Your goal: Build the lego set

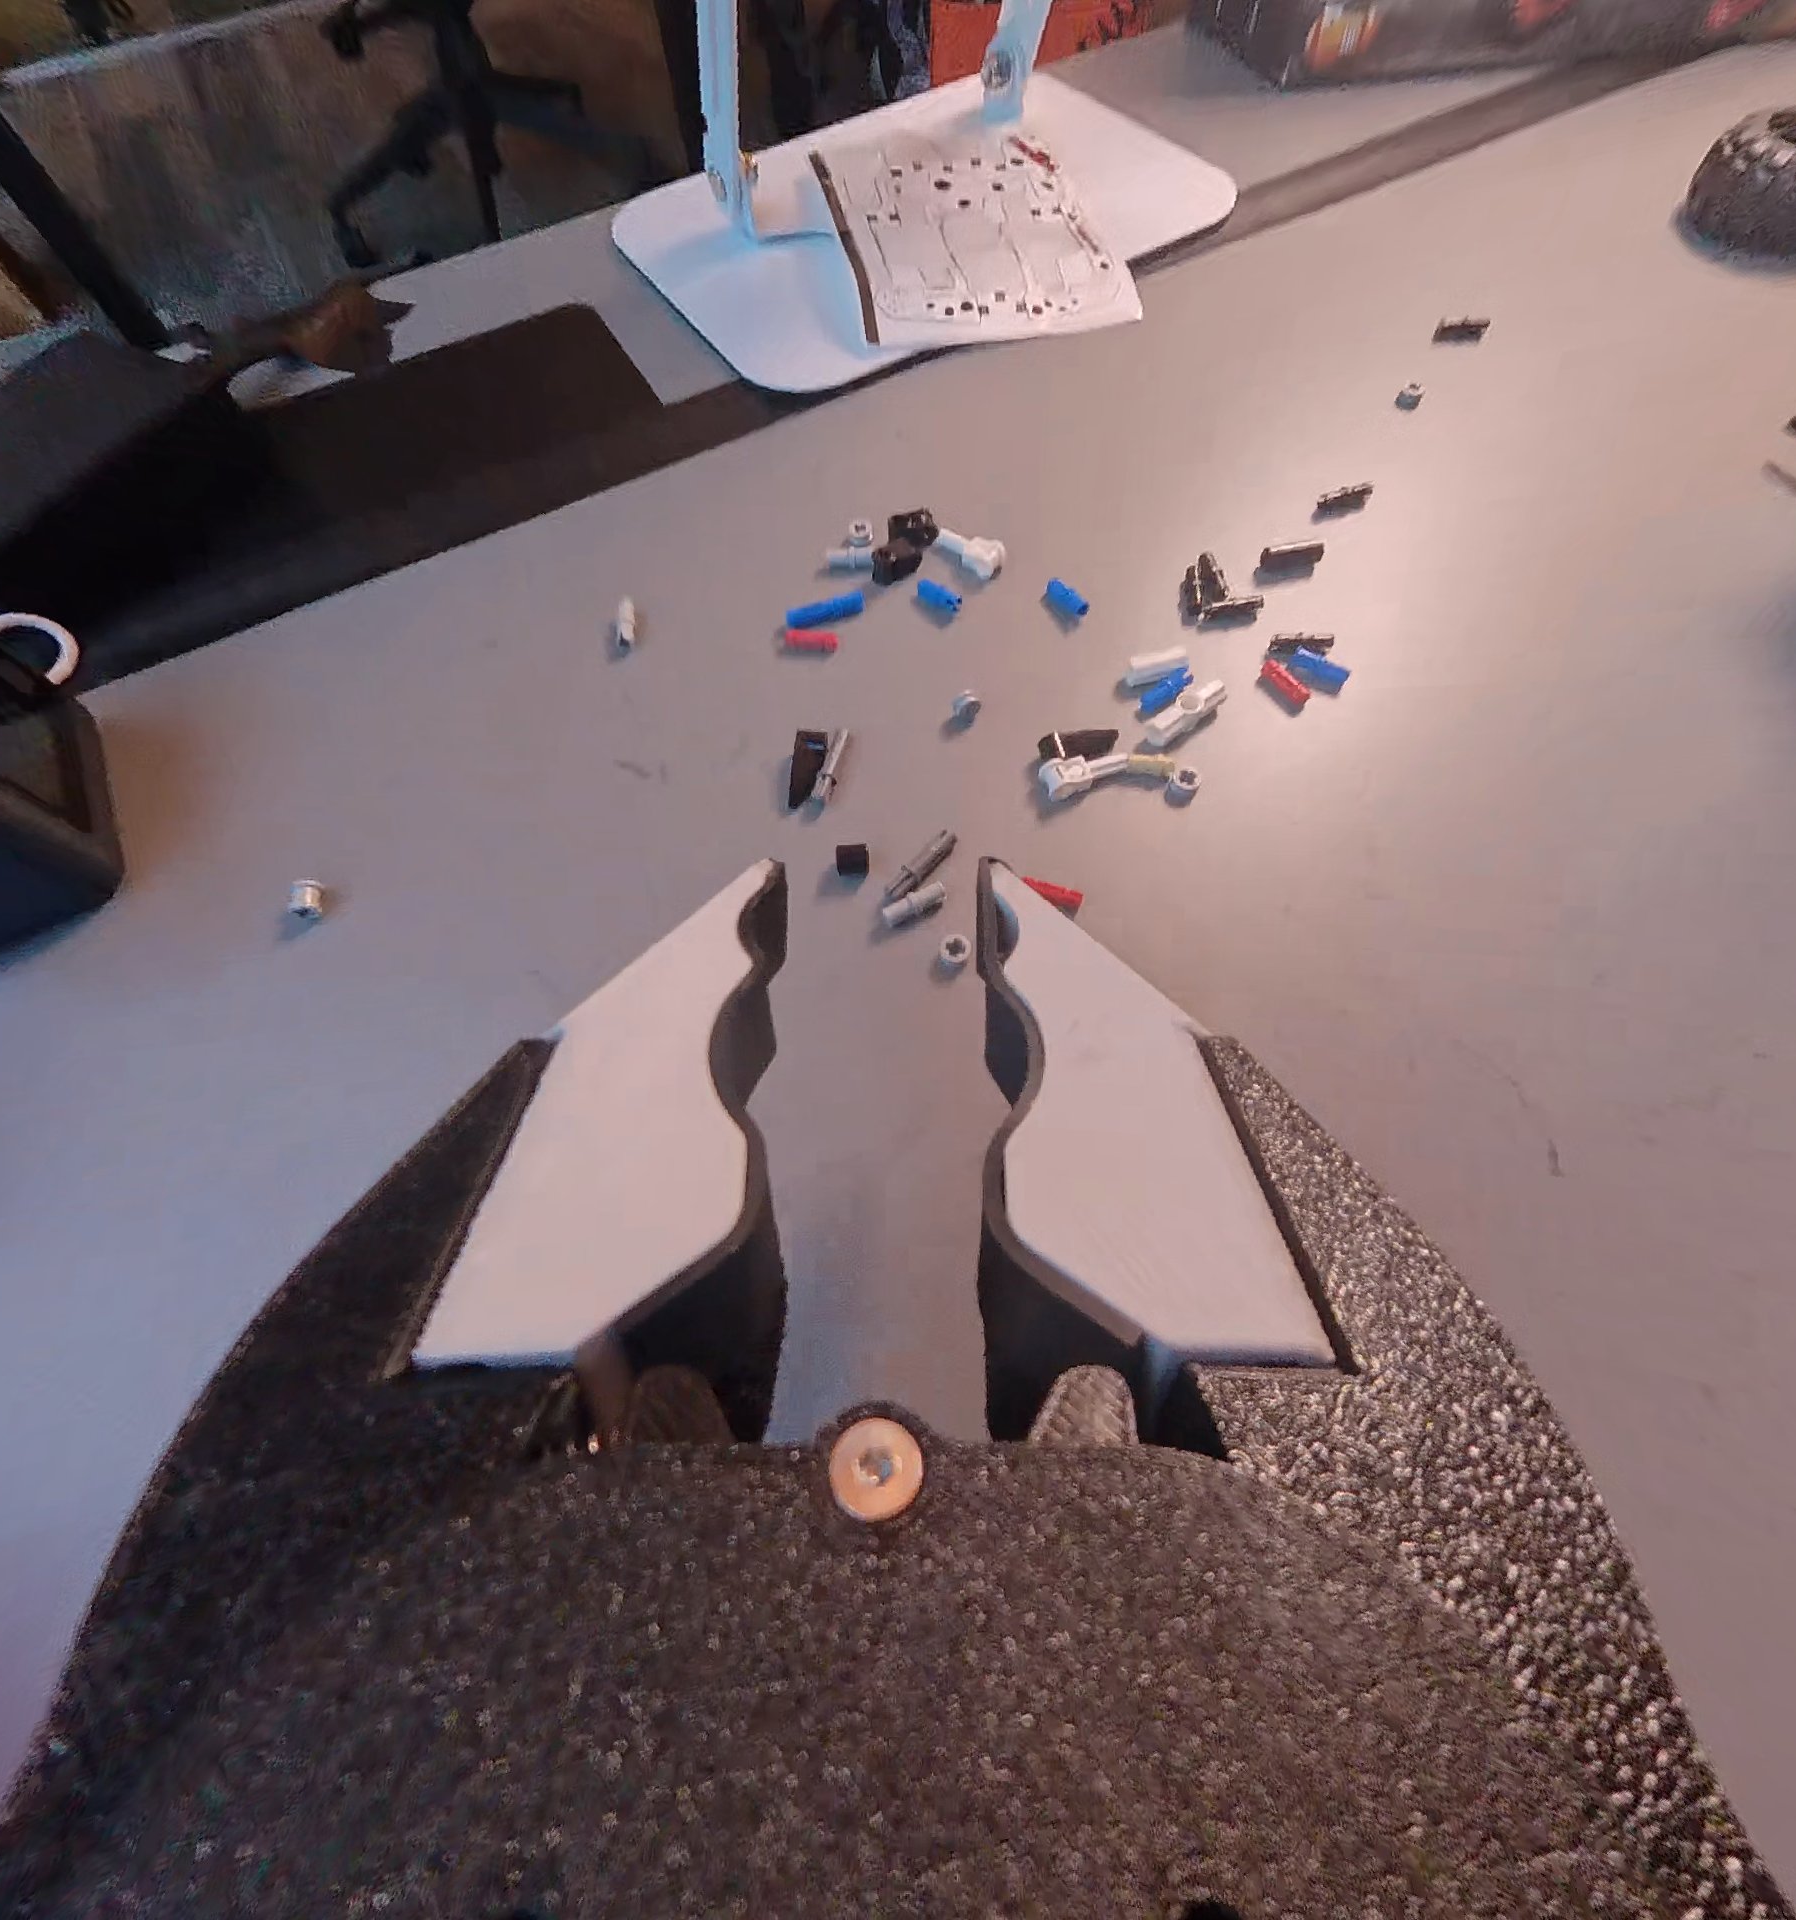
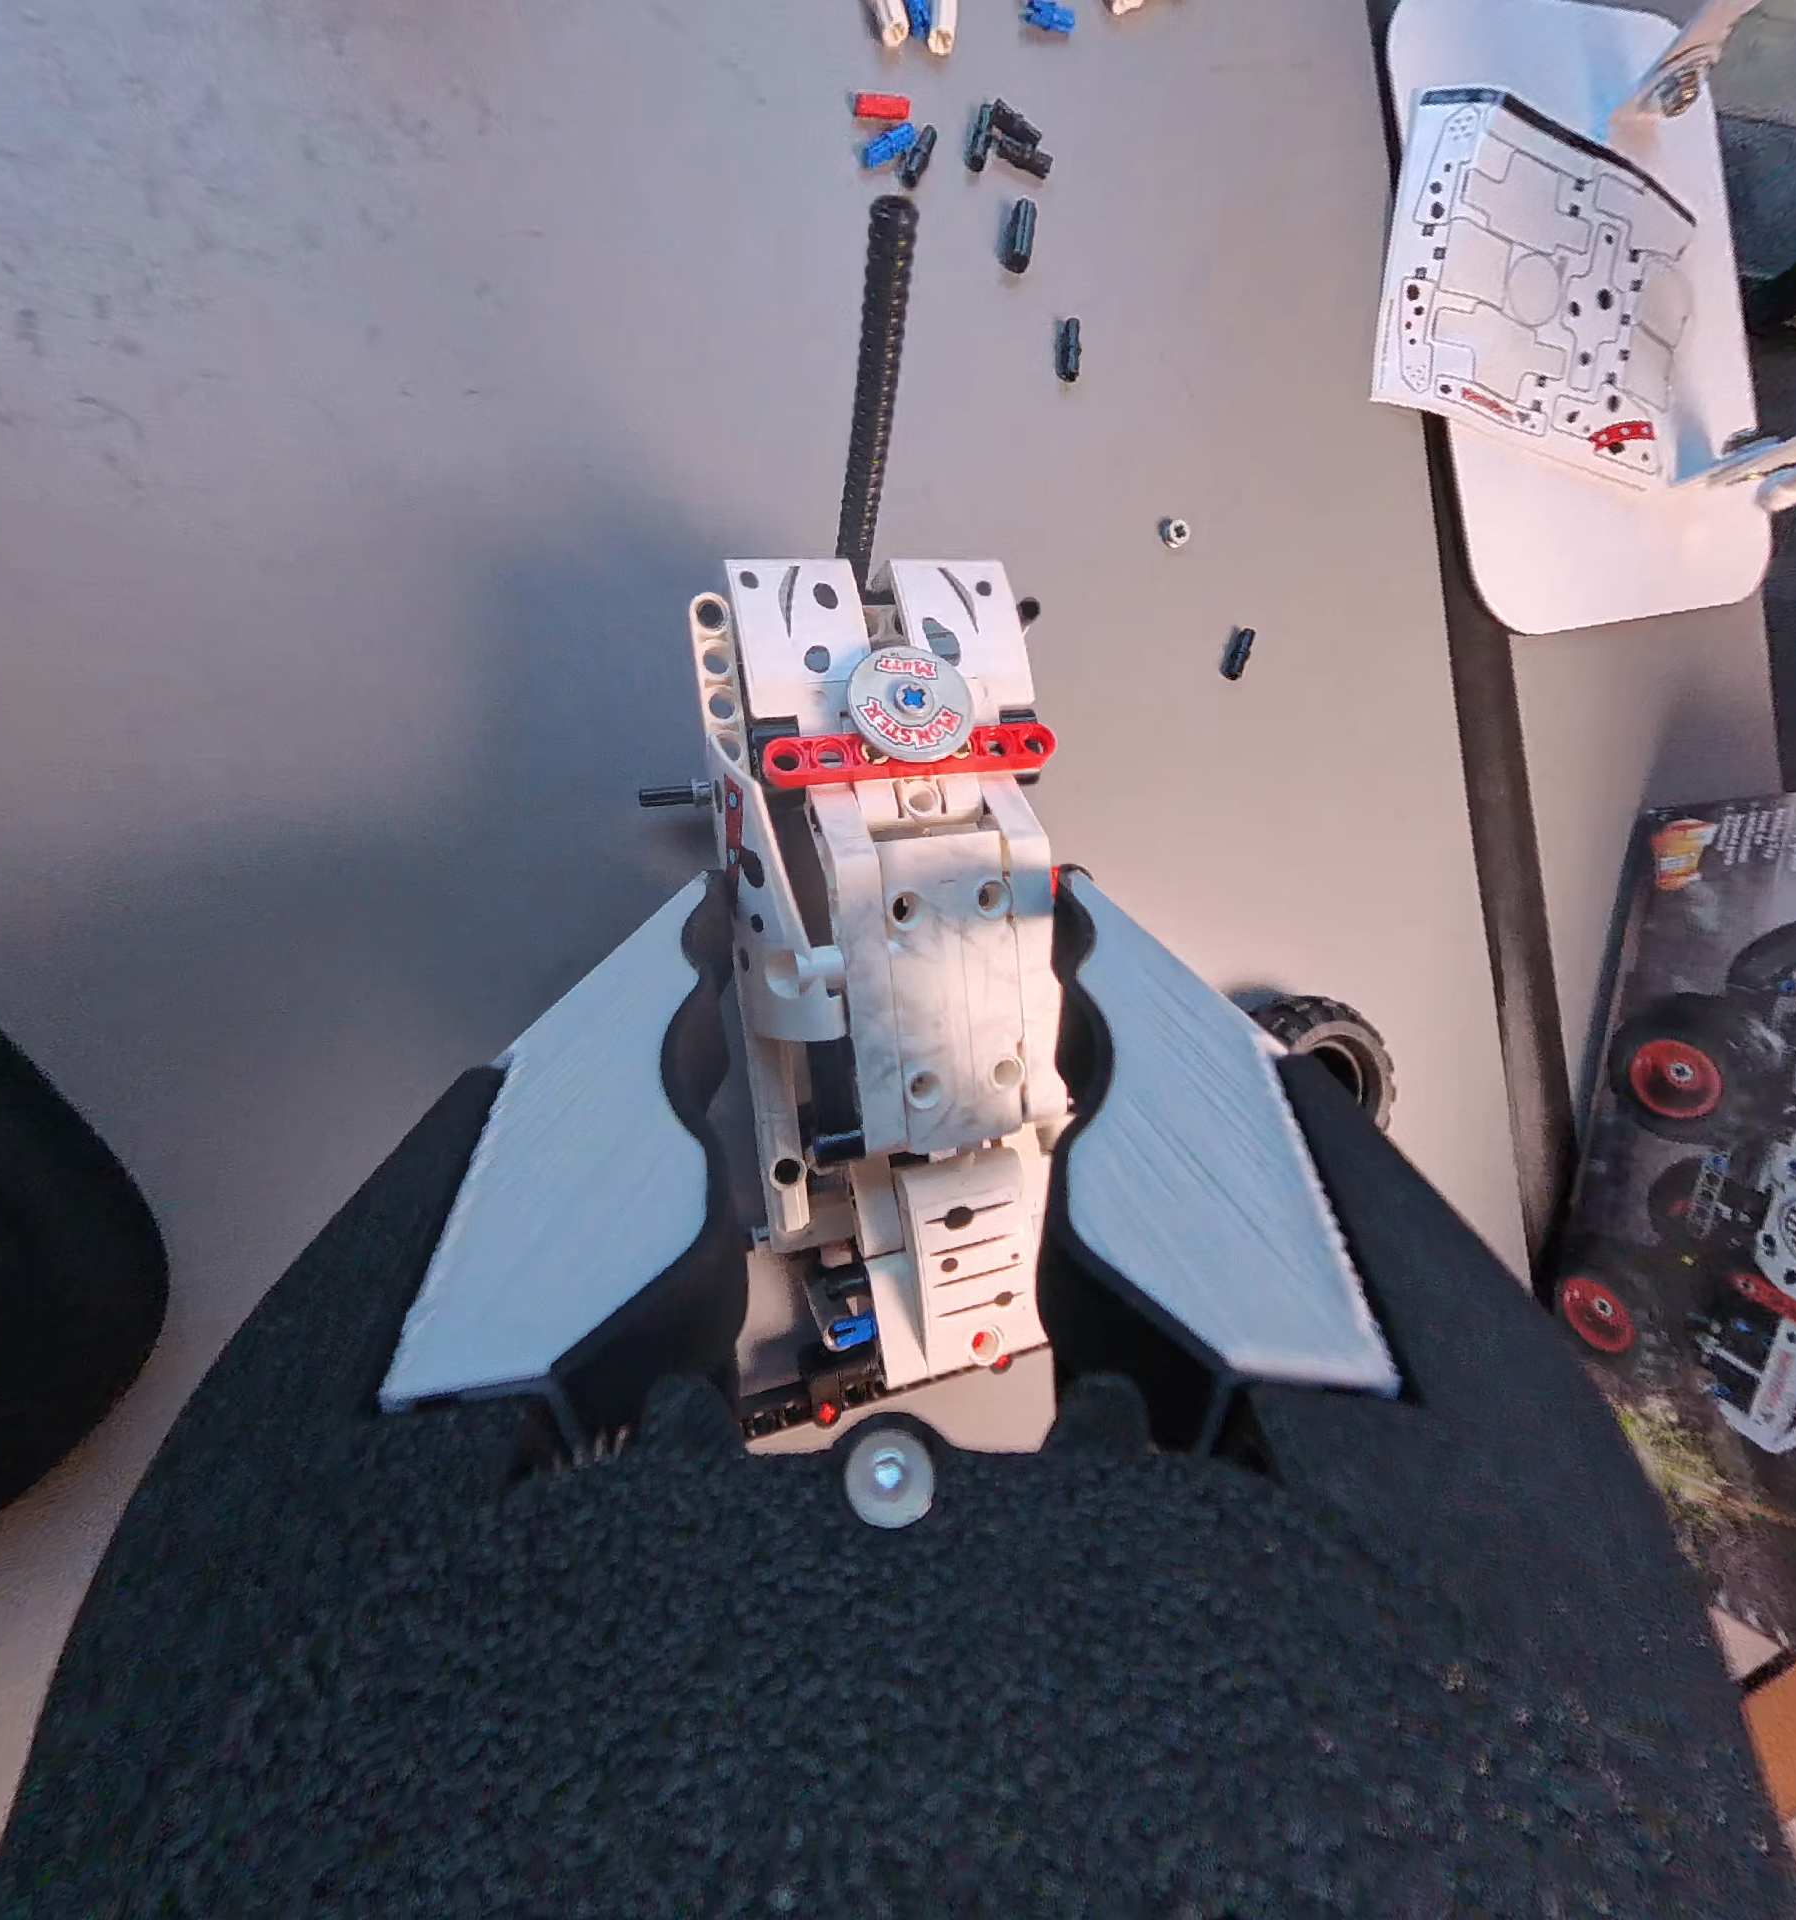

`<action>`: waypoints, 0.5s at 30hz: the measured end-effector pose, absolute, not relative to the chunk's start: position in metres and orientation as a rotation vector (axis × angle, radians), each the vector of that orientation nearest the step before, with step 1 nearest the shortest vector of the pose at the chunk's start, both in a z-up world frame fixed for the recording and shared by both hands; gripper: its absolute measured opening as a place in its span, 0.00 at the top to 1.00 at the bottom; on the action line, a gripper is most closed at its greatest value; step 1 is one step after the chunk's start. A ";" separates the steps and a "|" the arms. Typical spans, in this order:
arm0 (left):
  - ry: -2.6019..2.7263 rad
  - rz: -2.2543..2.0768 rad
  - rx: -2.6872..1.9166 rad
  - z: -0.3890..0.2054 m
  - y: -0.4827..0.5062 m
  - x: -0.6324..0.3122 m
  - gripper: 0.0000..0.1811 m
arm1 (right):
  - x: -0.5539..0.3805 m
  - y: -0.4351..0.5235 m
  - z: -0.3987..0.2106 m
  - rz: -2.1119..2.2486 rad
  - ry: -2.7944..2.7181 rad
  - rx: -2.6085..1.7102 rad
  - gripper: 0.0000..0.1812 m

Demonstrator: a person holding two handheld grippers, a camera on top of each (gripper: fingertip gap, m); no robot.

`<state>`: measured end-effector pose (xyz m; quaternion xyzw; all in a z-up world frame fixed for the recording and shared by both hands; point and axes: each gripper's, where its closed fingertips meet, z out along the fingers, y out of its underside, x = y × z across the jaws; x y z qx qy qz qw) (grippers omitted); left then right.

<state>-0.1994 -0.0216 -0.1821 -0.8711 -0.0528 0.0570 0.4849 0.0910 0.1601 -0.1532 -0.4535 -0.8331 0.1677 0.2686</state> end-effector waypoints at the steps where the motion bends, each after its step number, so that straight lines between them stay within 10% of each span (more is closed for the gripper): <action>1: -0.117 0.145 -2.137 -0.187 -0.020 -0.202 0.81 | 0.091 0.159 -0.149 0.445 -2.210 -1.224 0.65; 7: -0.052 0.131 -2.219 -0.206 -0.016 -0.208 0.84 | 0.080 0.078 -0.065 1.045 -1.718 -1.129 0.75; 15: 0.009 0.079 -2.271 -0.215 -0.007 -0.206 0.89 | 0.060 0.010 -0.106 1.443 -1.500 -1.202 0.79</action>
